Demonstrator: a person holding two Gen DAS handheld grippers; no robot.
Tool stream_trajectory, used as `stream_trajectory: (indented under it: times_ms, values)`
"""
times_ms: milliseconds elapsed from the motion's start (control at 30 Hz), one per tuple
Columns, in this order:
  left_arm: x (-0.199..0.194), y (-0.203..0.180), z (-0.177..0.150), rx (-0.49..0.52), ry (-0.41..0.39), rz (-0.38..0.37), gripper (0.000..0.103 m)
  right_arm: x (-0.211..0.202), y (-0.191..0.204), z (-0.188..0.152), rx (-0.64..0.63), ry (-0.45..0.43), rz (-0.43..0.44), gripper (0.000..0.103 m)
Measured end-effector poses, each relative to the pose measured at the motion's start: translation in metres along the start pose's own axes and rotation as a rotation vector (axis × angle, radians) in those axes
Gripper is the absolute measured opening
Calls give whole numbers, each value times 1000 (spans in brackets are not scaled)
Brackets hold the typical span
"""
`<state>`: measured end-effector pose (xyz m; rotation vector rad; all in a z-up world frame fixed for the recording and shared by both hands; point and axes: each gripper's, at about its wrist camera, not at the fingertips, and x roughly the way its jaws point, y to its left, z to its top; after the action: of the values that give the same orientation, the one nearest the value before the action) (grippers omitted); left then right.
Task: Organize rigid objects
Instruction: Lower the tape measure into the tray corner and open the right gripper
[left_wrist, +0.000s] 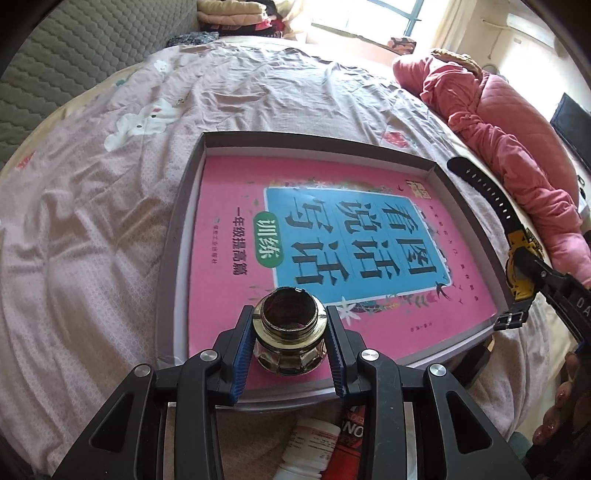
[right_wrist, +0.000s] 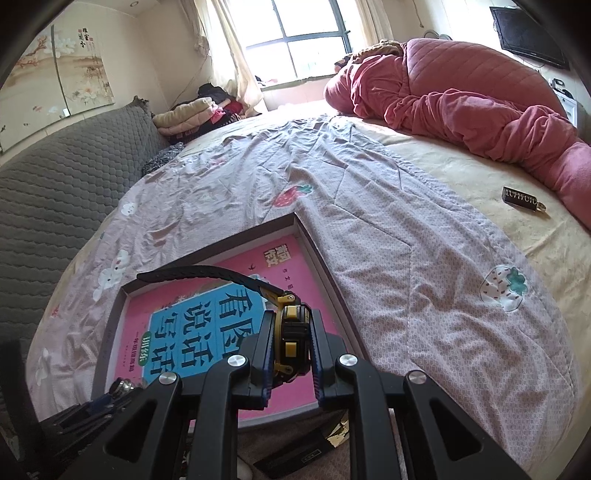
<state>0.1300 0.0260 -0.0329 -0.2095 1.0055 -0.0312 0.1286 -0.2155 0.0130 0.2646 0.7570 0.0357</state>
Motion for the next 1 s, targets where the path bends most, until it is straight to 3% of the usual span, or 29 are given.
stream_trajectory:
  times_ms: [467,867,1000]
  values:
    - [-5,14,-8,18,-14,35,37,18,1,-14,-38,45,-87,17]
    - [-8,18,-11,25,-8,59,37,20,-5,-25,-55,35,-165,17]
    - [-8,19,-11,20,1,56,37,19,2,-26,-114,23,-210,17]
